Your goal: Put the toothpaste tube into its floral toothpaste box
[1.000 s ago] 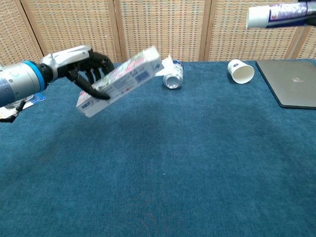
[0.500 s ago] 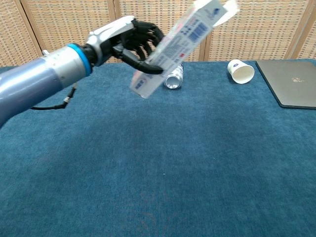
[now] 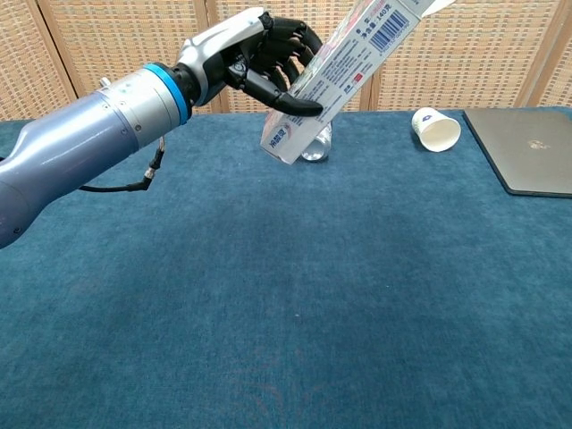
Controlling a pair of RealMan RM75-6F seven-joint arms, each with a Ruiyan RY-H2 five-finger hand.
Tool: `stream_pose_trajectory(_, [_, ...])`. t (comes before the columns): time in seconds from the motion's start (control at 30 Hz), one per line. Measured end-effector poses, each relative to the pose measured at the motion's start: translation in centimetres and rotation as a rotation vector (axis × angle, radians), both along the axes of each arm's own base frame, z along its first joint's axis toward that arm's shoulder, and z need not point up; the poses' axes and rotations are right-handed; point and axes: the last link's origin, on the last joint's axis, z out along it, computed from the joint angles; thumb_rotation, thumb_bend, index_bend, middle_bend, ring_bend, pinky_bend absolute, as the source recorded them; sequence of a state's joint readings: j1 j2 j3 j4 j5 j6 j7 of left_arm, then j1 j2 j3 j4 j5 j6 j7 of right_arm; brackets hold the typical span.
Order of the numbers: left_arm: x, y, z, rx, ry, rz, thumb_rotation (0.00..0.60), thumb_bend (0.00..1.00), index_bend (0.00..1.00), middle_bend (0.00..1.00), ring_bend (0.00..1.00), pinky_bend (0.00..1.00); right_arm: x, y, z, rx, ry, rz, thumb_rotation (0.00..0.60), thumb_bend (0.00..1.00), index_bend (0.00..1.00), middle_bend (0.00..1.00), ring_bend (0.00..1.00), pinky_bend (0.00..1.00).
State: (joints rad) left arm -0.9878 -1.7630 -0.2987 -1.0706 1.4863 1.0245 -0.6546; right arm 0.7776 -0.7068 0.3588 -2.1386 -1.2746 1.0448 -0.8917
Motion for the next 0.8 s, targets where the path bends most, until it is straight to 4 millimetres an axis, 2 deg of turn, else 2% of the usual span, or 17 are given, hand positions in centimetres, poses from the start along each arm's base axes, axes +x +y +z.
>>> stream_pose_trajectory(0.47, [-0.1, 0.0, 1.0, 0.025, 0.014, -0.011, 0.6, 0.17, 0.53, 0.54, 0.48, 0.48, -0.4, 0.3, -0.3, -0.01, 0.069, 0.004, 0.6, 0.61, 0.6, 0.6, 0.47, 0.42])
stream_pose_trajectory(0.8, [0.6, 0.0, 1.5, 0.035, 0.022, -0.027, 0.6, 0.17, 0.53, 0.54, 0.48, 0.48, 0.3, 1.2, -1.0, 0.002, 0.133, 0.052, 0.6, 0.61, 0.6, 0.59, 0.47, 0.42])
